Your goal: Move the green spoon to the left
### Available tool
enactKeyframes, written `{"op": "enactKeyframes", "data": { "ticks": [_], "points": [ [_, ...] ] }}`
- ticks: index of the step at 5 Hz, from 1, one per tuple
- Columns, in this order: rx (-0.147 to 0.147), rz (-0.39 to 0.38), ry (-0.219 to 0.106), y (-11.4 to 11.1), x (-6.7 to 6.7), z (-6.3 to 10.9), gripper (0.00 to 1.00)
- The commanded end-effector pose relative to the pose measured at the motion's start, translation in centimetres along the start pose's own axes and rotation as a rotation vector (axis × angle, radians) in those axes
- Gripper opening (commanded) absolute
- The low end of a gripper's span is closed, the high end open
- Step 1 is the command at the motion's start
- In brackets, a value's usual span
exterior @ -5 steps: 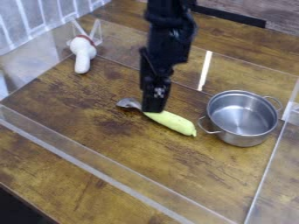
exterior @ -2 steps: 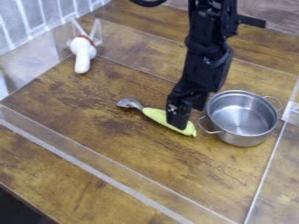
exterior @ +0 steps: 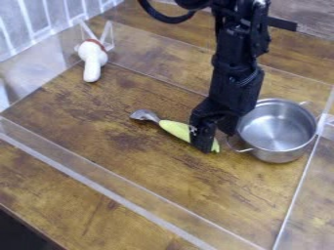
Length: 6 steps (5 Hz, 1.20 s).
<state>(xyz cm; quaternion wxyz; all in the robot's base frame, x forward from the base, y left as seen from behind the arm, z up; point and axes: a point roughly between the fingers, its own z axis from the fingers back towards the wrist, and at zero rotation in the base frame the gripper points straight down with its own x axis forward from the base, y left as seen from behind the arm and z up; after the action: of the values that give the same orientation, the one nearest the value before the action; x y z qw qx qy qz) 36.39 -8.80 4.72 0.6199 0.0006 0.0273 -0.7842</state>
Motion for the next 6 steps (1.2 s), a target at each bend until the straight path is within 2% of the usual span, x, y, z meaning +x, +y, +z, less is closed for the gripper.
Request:
{"op": "enactKeyframes", "data": {
  "ticks": [1, 2, 3, 4, 6],
  "points": [
    [0.064, 0.016, -0.009, 1.2, -1.9, 1.5, 1.00],
    [0.067, 0.026, -0.020, 1.8, -2.9, 1.1, 1.00],
    [0.069, 0.010, -0.027, 2.0, -3.0, 0.2, 1.00],
    [0.070, -0.007, -0.031, 2.3, -3.0, -0.1, 0.00],
    [0.069, 0.018, -0.031, 3.1, -2.3, -0.4, 0.00]
  ]
}}
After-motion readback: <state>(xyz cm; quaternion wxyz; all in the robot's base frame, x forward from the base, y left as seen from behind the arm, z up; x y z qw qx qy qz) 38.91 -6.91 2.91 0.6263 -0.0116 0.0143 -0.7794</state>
